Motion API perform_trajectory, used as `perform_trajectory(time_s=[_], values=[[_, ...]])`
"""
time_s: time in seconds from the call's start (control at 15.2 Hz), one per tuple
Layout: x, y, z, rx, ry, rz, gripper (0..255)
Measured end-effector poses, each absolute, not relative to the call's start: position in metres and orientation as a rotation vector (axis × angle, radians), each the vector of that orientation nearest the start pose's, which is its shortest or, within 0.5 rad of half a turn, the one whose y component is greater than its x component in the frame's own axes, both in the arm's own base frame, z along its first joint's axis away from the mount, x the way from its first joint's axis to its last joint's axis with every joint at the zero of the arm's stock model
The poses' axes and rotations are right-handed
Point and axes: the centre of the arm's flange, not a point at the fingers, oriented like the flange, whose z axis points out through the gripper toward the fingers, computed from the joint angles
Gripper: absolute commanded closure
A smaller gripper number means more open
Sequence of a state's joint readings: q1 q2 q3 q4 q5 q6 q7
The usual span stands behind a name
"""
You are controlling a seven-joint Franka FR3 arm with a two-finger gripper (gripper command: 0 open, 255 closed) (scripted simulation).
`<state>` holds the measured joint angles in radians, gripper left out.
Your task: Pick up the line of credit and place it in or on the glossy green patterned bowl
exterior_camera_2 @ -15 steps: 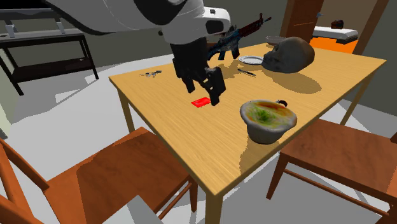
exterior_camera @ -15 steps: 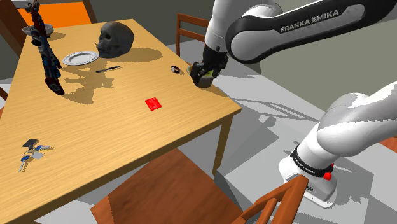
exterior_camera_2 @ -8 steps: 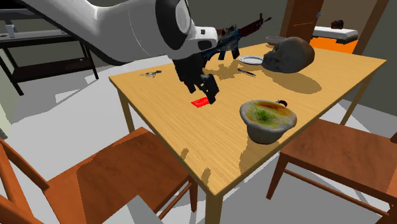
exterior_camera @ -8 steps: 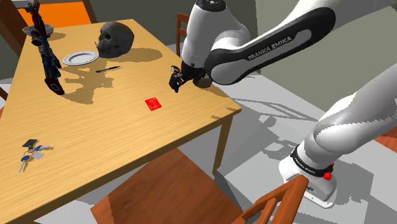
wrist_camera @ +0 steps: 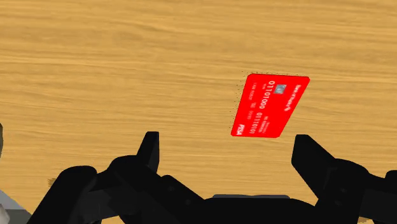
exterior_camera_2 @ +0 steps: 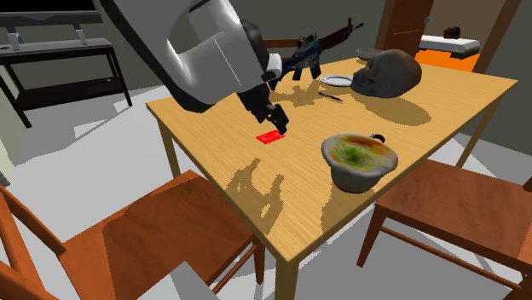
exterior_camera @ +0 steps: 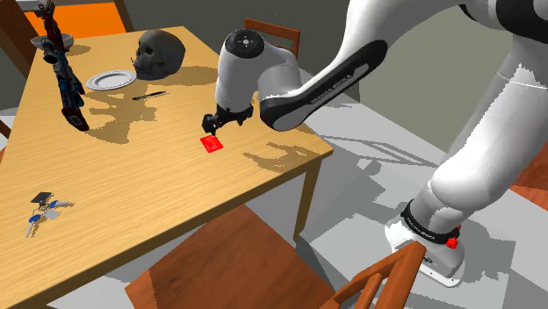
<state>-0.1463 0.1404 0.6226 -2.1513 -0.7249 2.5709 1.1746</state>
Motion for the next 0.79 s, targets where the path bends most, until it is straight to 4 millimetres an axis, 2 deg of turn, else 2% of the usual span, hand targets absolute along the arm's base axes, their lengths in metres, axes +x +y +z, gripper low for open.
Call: perform_trajectory(time_s=[0.26,0.4,0.79], values=[[0.545,0.299,0.351,-3.058,0.259,-0.876,0],[0.554,0.308,0.343,-3.053,0.262,-0.903,0],[0.576,0.308,0.317,-3.052,0.264,-0.914,0]])
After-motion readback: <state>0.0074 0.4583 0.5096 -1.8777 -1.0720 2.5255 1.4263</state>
